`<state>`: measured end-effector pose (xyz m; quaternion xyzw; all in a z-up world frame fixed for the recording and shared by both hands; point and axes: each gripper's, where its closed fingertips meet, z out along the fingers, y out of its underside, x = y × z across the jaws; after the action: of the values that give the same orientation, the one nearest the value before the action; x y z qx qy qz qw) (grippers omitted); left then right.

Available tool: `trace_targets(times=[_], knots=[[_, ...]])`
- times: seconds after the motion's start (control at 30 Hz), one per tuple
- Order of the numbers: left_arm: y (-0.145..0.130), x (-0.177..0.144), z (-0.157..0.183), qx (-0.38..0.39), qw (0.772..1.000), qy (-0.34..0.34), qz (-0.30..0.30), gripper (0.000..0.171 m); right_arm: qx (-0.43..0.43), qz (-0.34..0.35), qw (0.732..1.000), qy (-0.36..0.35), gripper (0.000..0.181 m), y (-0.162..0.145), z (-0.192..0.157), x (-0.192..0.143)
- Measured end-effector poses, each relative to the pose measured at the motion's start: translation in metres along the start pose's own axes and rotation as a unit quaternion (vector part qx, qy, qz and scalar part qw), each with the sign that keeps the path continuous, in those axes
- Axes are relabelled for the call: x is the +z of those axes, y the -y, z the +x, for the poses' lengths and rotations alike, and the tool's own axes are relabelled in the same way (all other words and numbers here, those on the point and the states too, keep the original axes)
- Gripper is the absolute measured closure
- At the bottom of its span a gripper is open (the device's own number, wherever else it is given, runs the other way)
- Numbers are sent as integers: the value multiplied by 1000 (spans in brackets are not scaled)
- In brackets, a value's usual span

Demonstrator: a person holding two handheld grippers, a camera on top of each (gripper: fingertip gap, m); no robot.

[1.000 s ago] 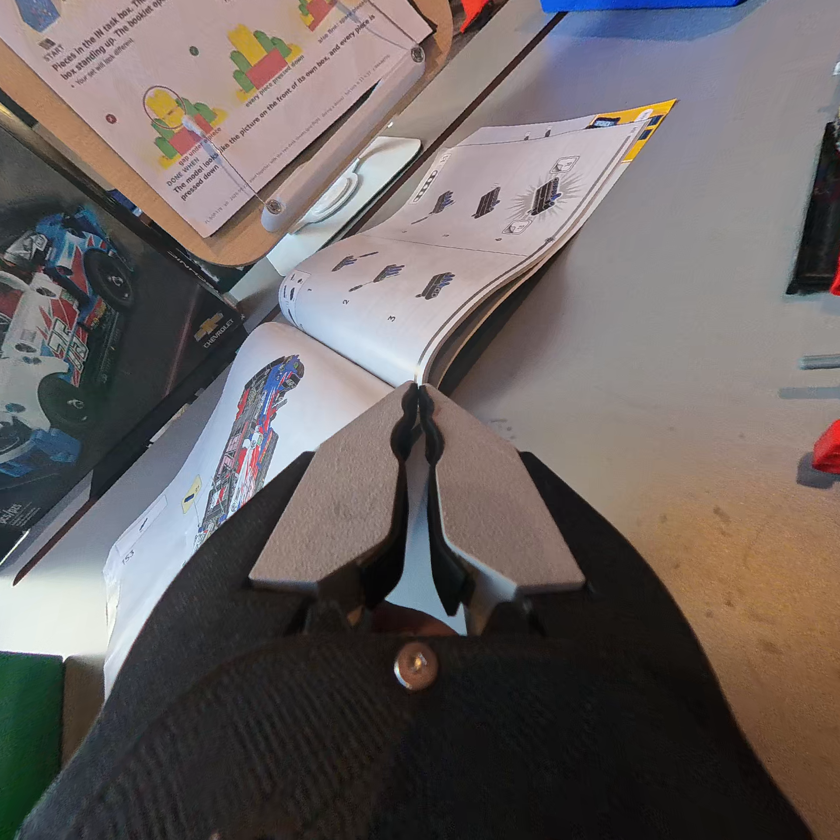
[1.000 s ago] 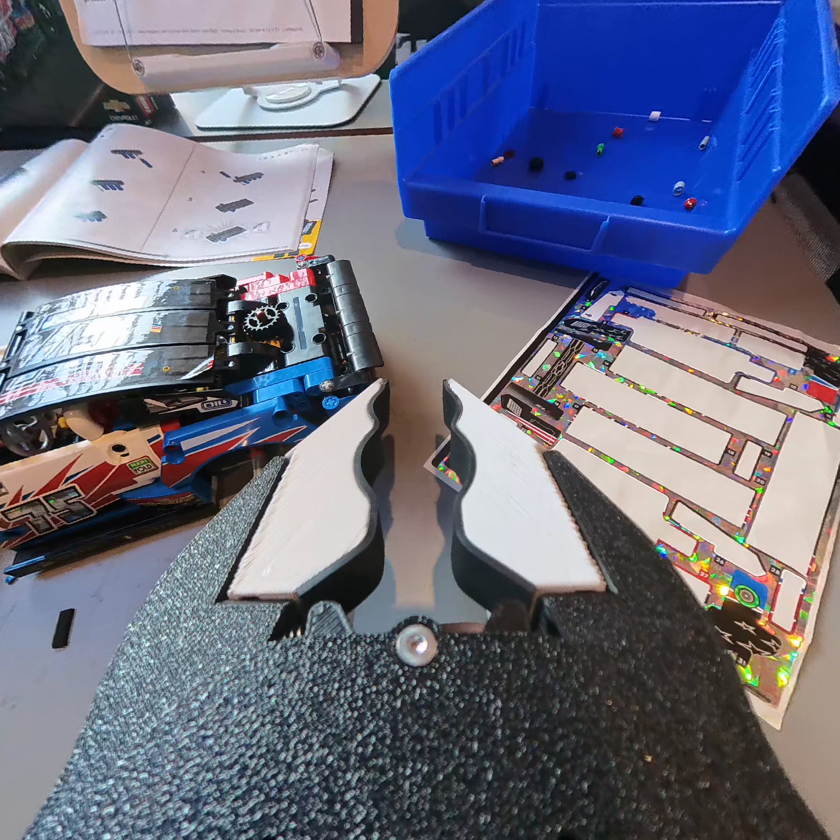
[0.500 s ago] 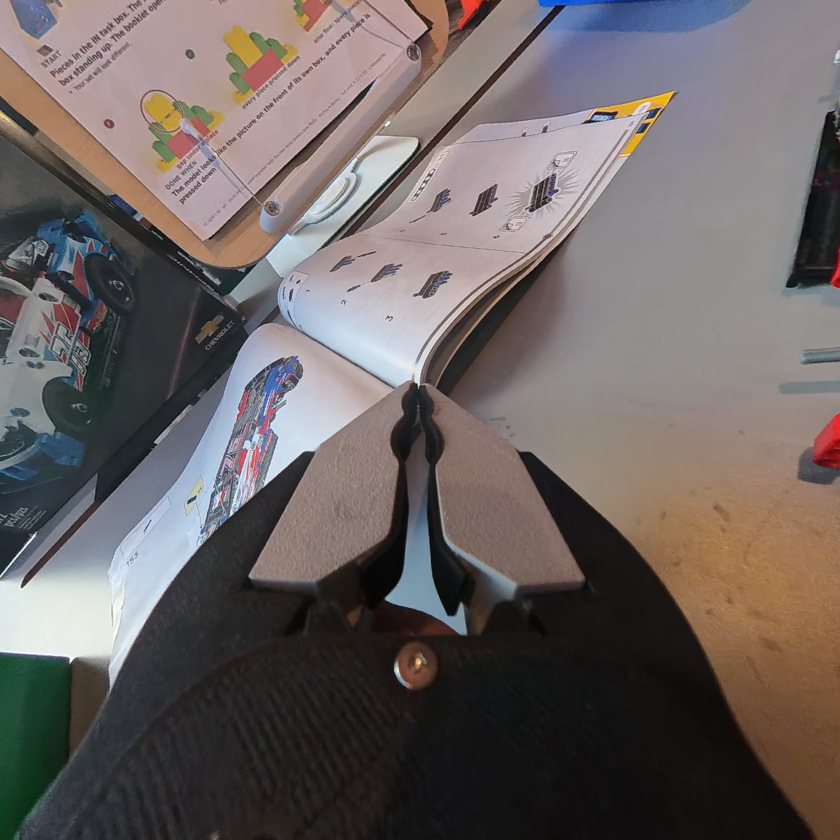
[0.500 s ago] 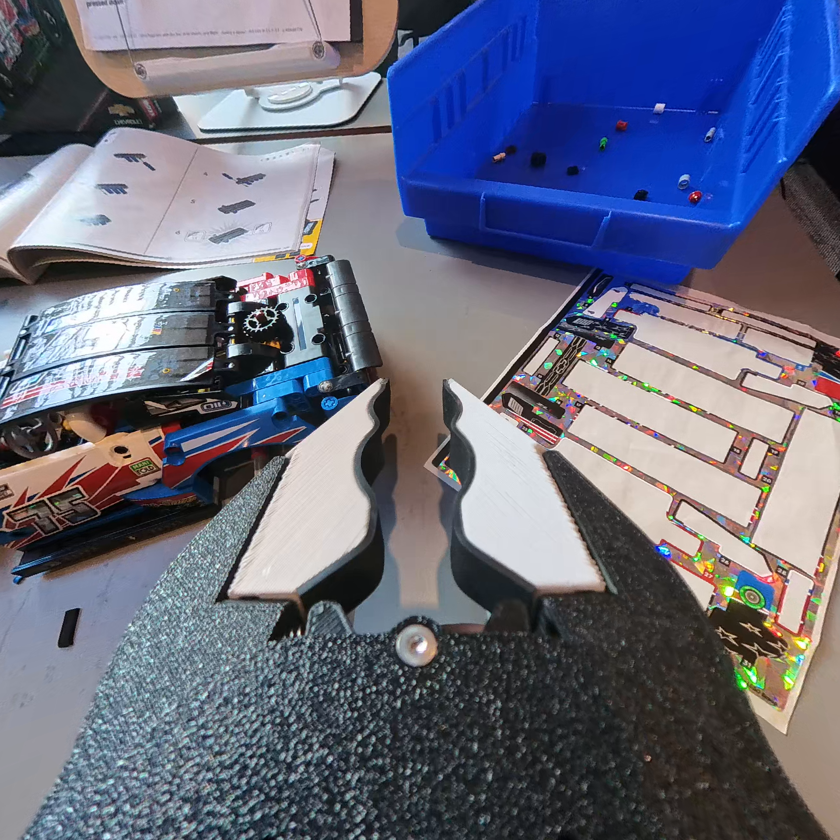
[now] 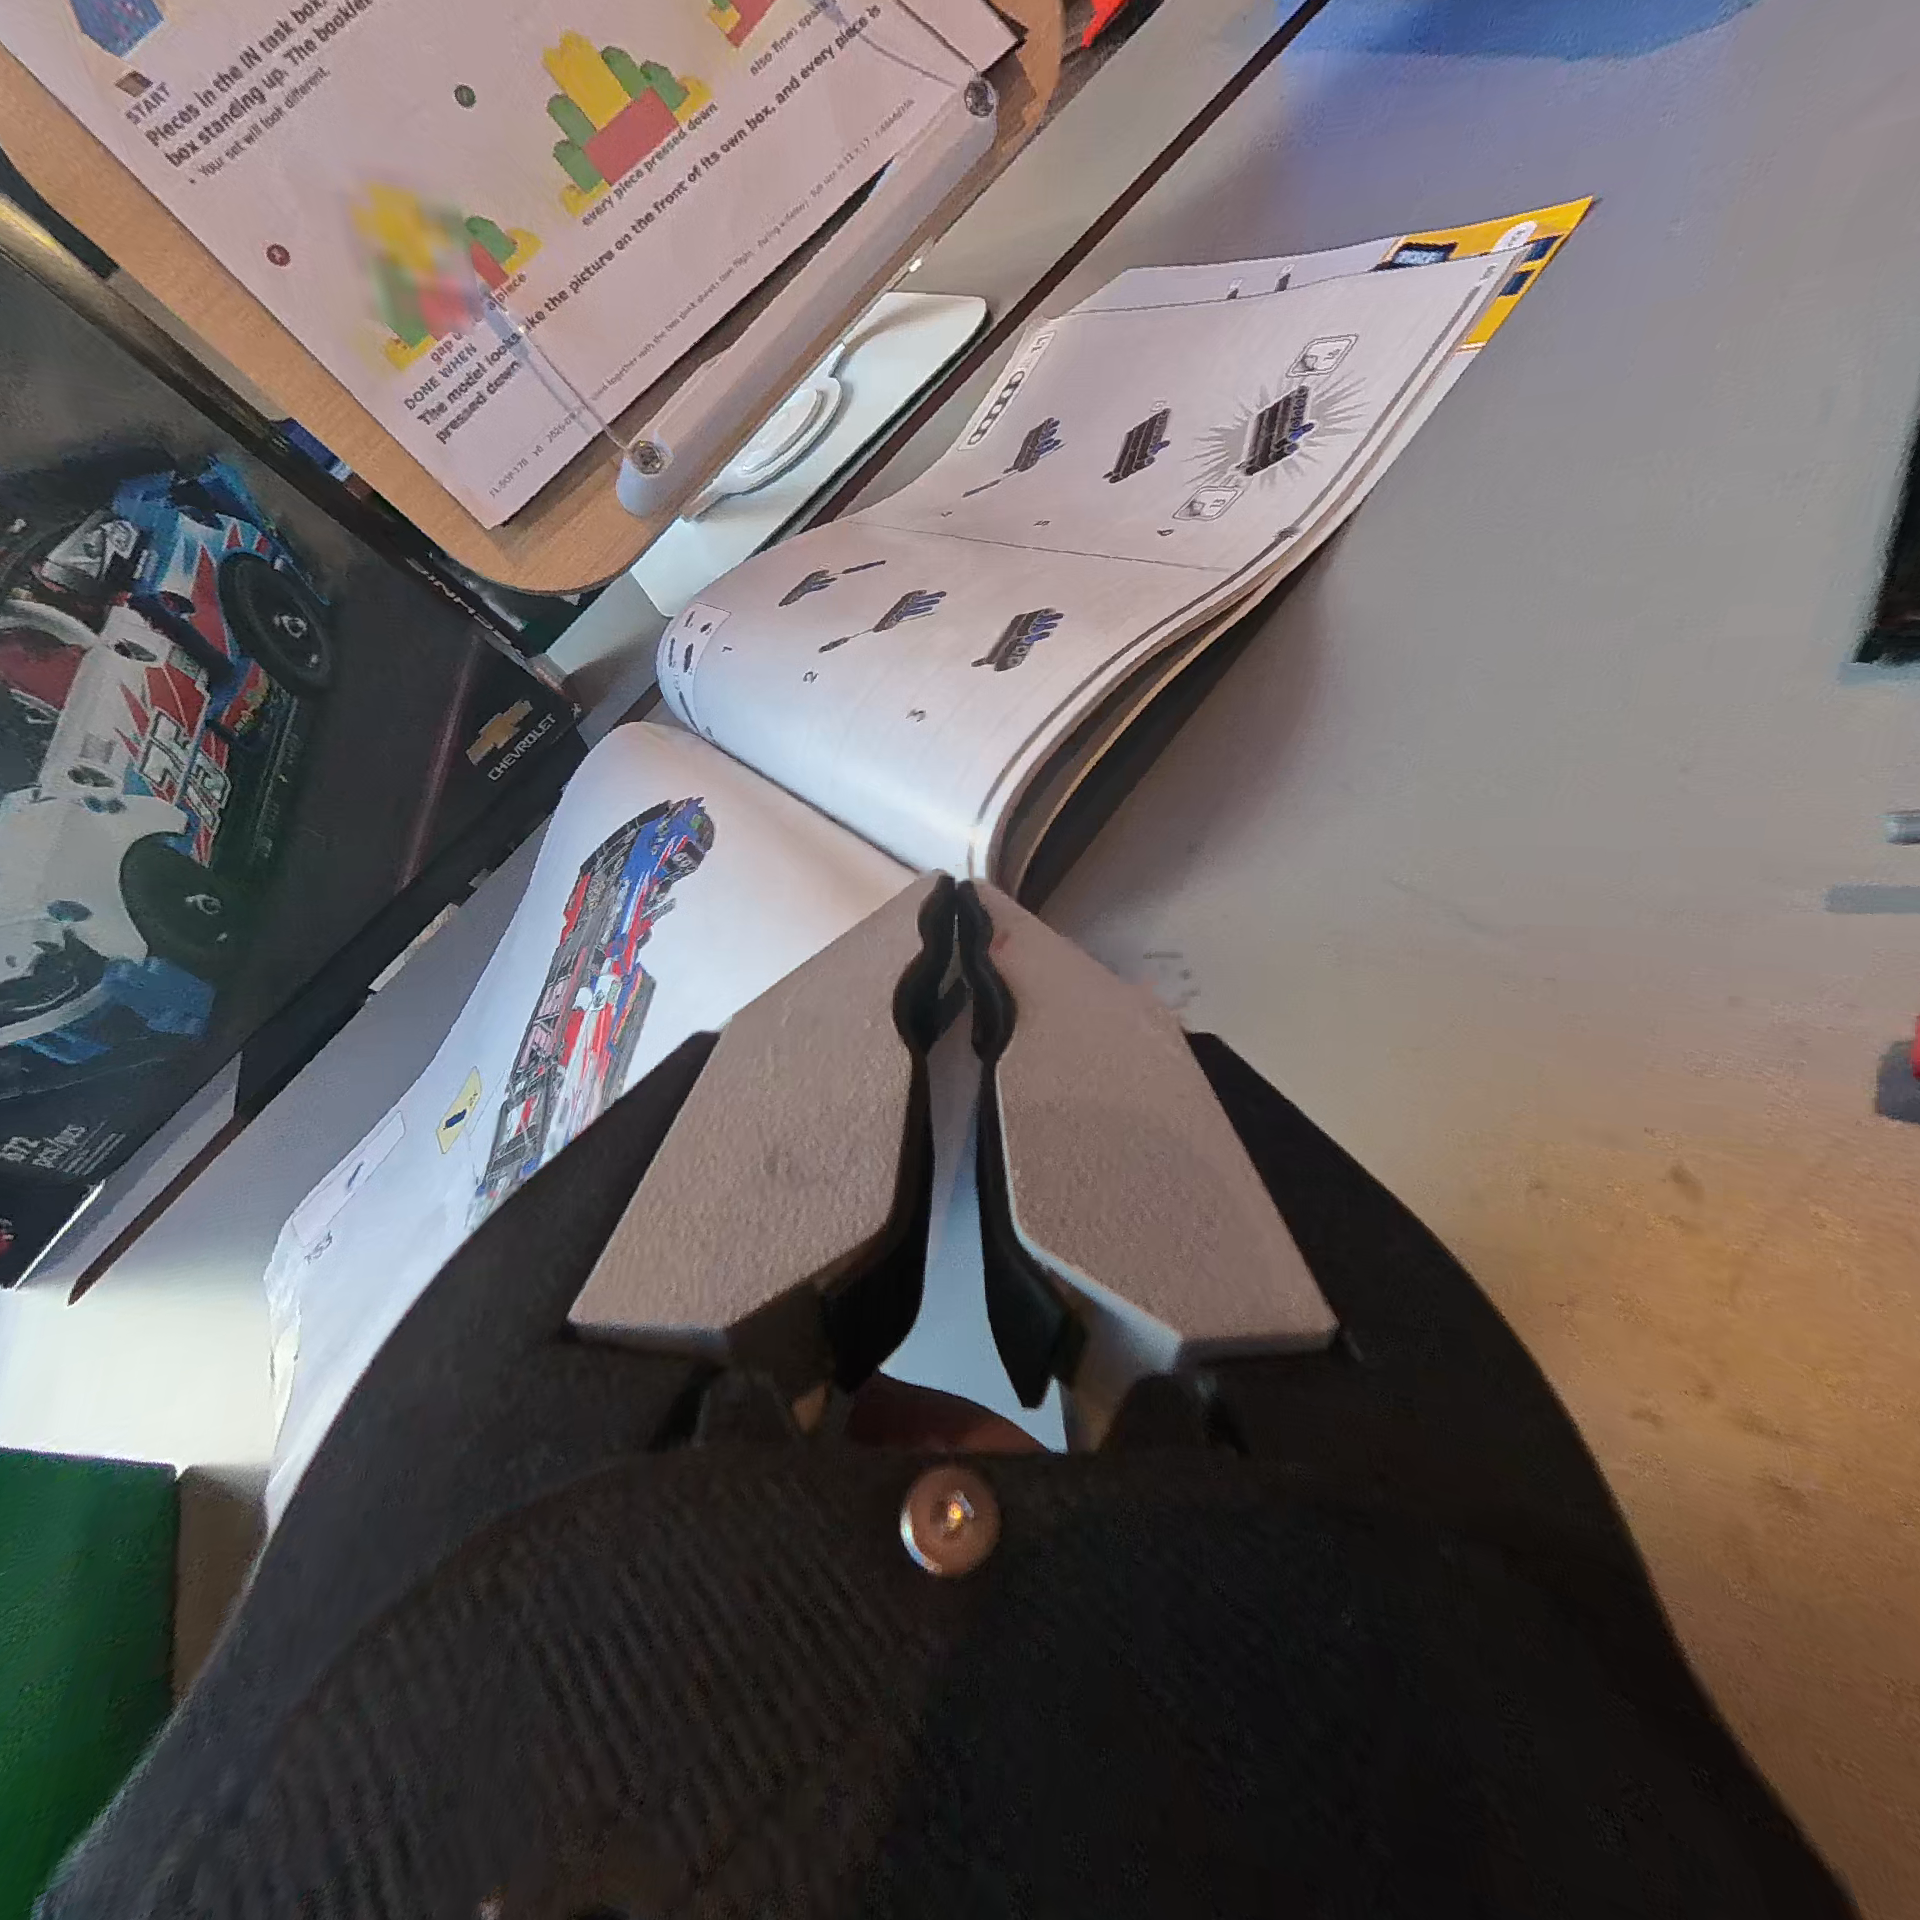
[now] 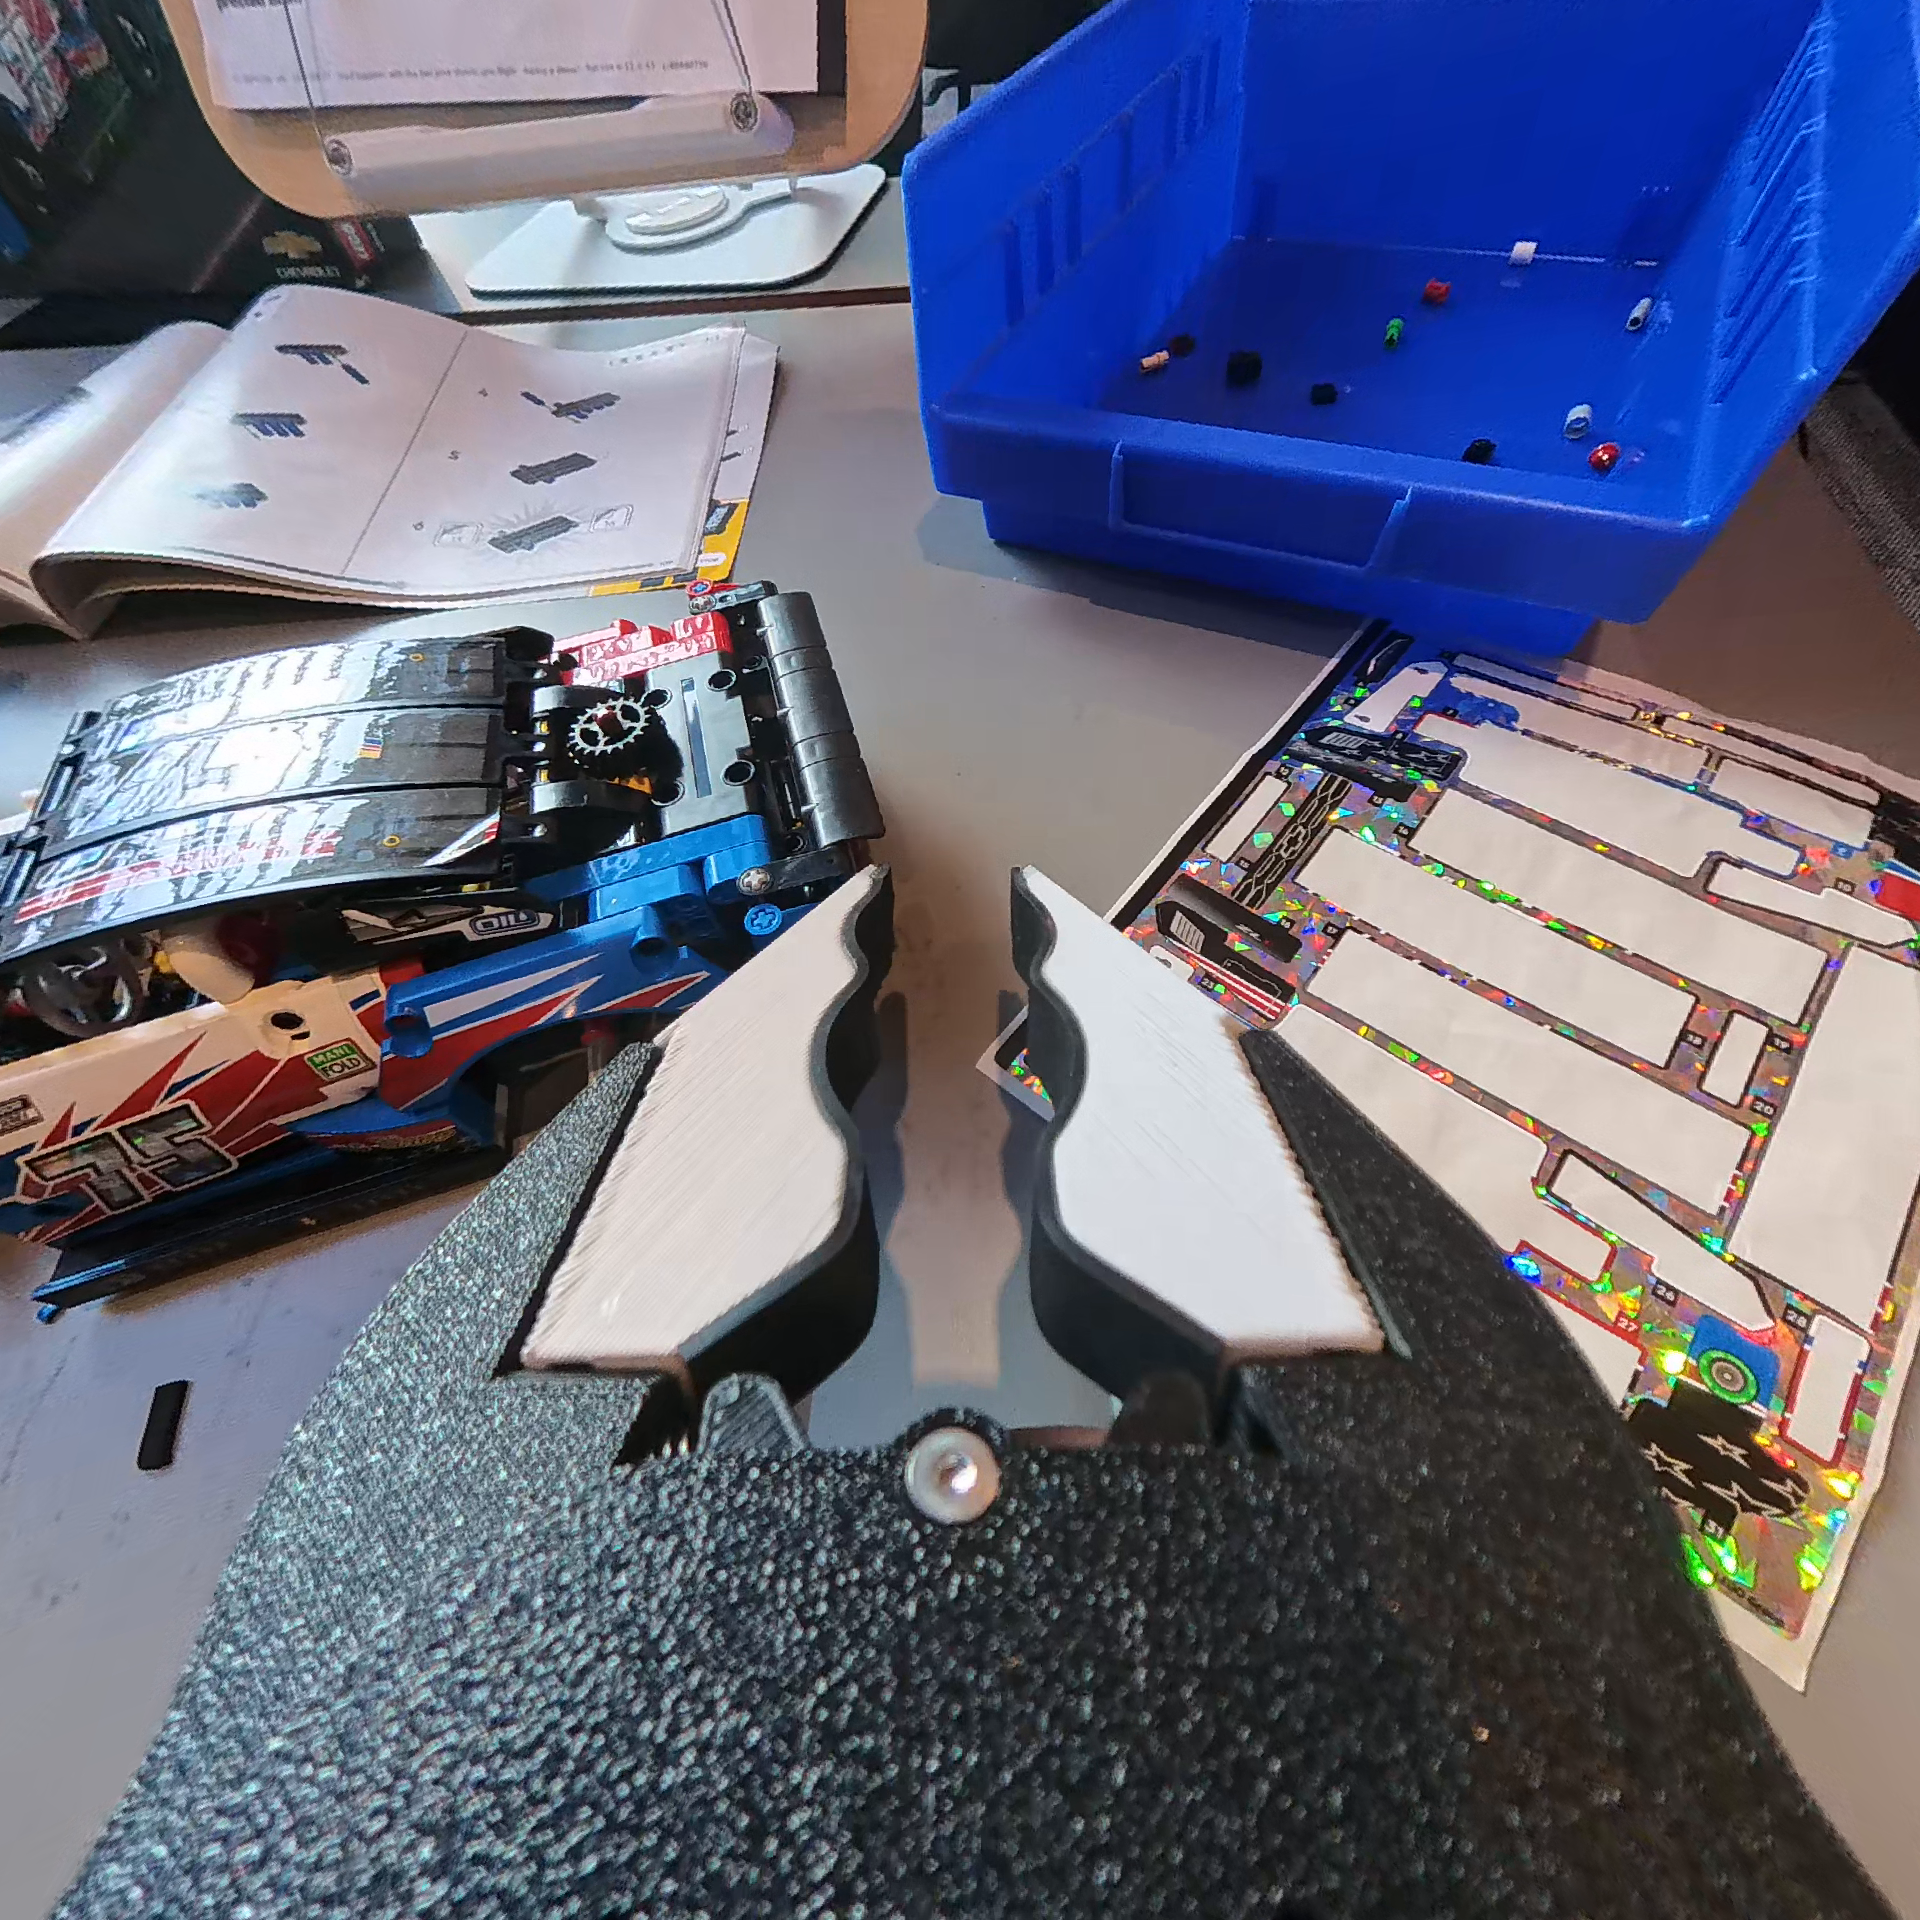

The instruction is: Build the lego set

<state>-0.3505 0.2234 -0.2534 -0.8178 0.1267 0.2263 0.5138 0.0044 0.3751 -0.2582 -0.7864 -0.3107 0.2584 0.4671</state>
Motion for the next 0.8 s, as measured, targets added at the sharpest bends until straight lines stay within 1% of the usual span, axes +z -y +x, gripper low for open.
trace_targets(times=[0.07,0.17,0.2,0.27,0.33,0.4,0.47,0.53,0.63,0.8], knots=[[-3,1,-11,-22,1000,17,-7,171,-1,0,1000,0,159,0,0,0],[-6,1,-35,-91,994,54,-8,170,-3,-2,1000,1,159,0,-1,1],[-8,1,-46,-118,990,76,-10,162,-4,-2,1000,2,159,0,-2,1],[-12,1,-64,-159,981,111,-14,140,-6,-3,1000,2,159,0,-2,2],[-13,0,-73,-185,975,125,-8,123,-9,-4,1000,2,159,0,-3,3],[-13,-2,-79,-200,971,131,0,112,-12,-2,1000,1,159,0,-4,3],[-13,-4,-86,-204,968,143,3,109,-13,0,1000,0,159,1,-4,2],[-13,-5,-89,-208,968,144,4,109,-12,0,1000,1,159,1,-4,2],[-14,-3,-86,-212,968,133,1,113,-10,-2,1000,2,159,0,-4,3],[-16,0,-79,-191,973,129,-6,116,-13,-3,1000,1,159,0,-4,3]])
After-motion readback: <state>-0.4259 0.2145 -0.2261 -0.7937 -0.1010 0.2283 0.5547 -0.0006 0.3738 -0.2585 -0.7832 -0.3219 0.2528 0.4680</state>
